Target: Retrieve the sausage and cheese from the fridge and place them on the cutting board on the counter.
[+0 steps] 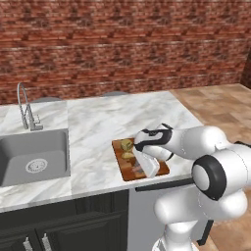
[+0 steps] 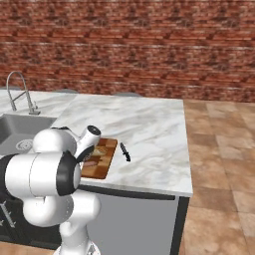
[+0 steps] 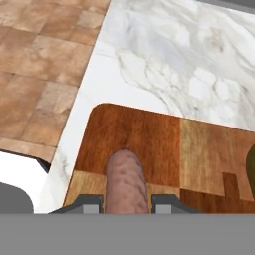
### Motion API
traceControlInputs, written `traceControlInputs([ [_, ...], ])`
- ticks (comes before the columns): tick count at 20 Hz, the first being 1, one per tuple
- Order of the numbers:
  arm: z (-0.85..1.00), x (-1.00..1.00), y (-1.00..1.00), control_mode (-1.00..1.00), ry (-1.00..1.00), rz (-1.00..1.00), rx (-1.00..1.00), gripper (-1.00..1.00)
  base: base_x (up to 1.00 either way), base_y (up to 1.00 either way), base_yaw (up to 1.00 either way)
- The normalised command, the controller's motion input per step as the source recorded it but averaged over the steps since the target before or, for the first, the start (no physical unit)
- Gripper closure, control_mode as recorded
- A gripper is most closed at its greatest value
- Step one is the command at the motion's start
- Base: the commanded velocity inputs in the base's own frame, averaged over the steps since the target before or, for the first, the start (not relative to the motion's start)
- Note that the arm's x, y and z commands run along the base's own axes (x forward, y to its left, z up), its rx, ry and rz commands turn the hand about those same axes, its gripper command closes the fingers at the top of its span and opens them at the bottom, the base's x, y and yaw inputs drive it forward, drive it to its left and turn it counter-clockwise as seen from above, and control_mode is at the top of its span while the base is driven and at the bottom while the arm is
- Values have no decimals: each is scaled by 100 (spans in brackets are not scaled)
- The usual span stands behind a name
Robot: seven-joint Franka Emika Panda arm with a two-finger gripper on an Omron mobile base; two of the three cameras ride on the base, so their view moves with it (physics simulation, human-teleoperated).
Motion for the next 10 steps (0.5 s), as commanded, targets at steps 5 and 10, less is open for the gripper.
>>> traceControlInputs([
  [5, -1, 1, 1, -100, 0, 0, 0, 100, 0, 0, 0],
  [10, -1, 2, 0, -100, 0, 1, 0, 100, 0, 0, 0],
])
